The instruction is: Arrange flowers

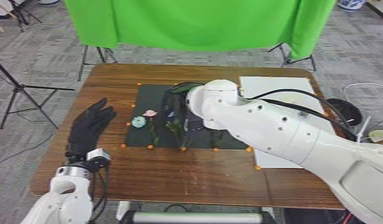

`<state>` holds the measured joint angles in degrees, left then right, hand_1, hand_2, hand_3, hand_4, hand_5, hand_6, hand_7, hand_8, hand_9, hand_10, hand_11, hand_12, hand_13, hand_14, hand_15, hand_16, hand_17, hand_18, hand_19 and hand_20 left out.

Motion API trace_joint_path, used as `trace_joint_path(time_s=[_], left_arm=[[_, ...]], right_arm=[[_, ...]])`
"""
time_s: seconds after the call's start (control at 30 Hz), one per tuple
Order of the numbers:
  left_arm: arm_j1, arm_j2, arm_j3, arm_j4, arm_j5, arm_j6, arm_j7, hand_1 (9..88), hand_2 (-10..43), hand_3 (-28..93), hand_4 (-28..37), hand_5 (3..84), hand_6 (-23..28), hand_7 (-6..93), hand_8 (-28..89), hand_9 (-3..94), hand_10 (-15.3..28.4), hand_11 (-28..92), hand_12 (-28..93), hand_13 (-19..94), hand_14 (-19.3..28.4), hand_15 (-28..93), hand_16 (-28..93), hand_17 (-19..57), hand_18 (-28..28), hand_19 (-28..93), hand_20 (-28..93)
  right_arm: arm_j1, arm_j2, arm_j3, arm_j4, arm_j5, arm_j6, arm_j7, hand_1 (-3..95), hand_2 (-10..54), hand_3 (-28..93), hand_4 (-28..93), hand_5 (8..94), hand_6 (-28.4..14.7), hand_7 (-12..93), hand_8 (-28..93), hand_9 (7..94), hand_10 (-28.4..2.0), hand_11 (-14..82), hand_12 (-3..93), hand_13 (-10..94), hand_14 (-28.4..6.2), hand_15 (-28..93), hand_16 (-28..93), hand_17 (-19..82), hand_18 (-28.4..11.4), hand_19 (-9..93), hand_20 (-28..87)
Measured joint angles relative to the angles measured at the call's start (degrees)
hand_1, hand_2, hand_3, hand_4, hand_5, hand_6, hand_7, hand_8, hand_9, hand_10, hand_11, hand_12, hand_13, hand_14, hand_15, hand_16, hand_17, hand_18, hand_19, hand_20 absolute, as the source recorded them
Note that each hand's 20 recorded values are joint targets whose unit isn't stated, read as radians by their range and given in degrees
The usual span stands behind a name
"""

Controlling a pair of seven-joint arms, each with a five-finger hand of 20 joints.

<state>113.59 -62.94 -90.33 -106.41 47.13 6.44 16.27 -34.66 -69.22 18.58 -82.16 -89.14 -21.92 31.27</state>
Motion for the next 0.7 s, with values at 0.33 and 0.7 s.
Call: trace_joint_path(time_s=[0.33,0.7], left_arm=[[0.21,0.00,-0.16,-0.08,0.02,0.02,-0.06,20.7,-9.5,72,-28.3,44.0,0.7,13.2,-7,43.8,12.7,17,12,35,16.7,15,2,5.8,12.0,3,17],[0.28,-0.02,-0.20,-0.09,0.06,0.02,-0.20,21.1,-9.5,72,-28.3,44.3,-0.4,13.9,-8,43.9,12.6,17,12,35,16.7,15,2,5.7,12.1,3,17]], right_arm=[[0.39,-0.07,1.45,0.03,2.02,-7.89,1.49,27.2,-9.5,67,-14,45.0,5.6,12,-11,51.7,-20.4,5.6,7.3,92,-4.1,47,28,62,-13.0,93,35],[0.63,0.33,3.32,-1.25,3.53,-7.98,1.65,27.1,-9.5,66,-15,35.0,6.5,11,-11,50.6,-21.1,5.3,7.0,91,-4.4,46,28,62,-12.9,93,34]])
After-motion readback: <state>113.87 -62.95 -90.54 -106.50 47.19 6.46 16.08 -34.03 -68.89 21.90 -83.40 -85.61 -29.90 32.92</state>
